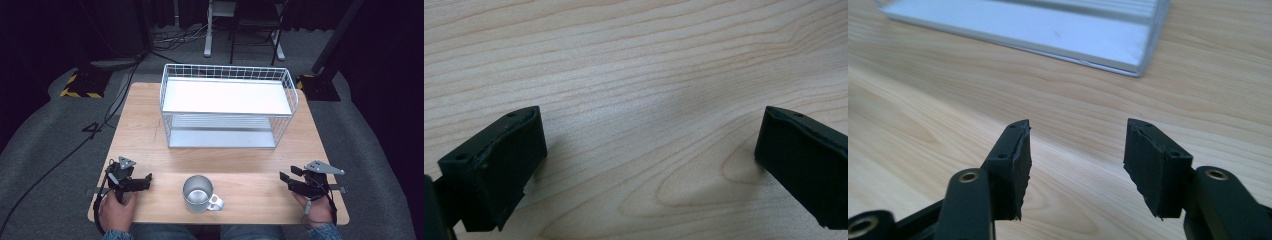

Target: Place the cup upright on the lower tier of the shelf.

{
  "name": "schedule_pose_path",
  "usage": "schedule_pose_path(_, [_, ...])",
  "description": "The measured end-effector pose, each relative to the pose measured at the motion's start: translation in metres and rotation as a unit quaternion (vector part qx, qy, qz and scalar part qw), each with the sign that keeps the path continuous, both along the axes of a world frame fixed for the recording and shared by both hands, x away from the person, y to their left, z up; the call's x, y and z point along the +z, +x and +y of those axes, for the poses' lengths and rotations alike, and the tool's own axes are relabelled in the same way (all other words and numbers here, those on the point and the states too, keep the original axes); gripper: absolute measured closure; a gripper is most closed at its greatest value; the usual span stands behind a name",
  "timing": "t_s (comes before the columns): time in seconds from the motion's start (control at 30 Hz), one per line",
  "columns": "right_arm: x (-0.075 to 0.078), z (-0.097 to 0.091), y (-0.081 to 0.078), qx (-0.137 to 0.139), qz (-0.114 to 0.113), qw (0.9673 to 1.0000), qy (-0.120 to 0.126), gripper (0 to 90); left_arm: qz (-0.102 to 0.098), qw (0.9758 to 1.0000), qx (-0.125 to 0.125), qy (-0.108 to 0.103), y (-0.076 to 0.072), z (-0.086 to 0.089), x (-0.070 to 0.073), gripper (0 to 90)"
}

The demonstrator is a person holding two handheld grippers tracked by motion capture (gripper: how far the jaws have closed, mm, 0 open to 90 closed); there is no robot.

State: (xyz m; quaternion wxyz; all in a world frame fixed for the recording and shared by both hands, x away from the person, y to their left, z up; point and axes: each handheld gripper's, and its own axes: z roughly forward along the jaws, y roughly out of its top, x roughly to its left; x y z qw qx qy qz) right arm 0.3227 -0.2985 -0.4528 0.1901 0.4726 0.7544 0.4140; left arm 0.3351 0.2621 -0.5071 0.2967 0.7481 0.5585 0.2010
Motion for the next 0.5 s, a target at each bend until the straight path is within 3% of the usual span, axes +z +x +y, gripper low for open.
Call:
schedule_pose_path(0.1, [0.009, 0.008, -0.002, 0.013, 0.006, 0.9992, 0.039, 44.6, 0.000, 1.0000, 0.000, 0.000, 0.000, 0.000, 0.000, 0.5])
schedule_pose_path(0.23, [0.020, 0.030, -0.008, 0.049, 0.003, 0.9984, 0.030, 44.6, 0.000, 1.0000, 0.000, 0.001, 0.000, 0.000, 0.000, 0.5])
schedule_pose_path(0.5, [0.026, 0.053, -0.015, 0.084, 0.000, 0.9963, 0.018, 44.6, 0.000, 1.0000, 0.000, 0.000, 0.000, 0.000, 0.000, 0.5])
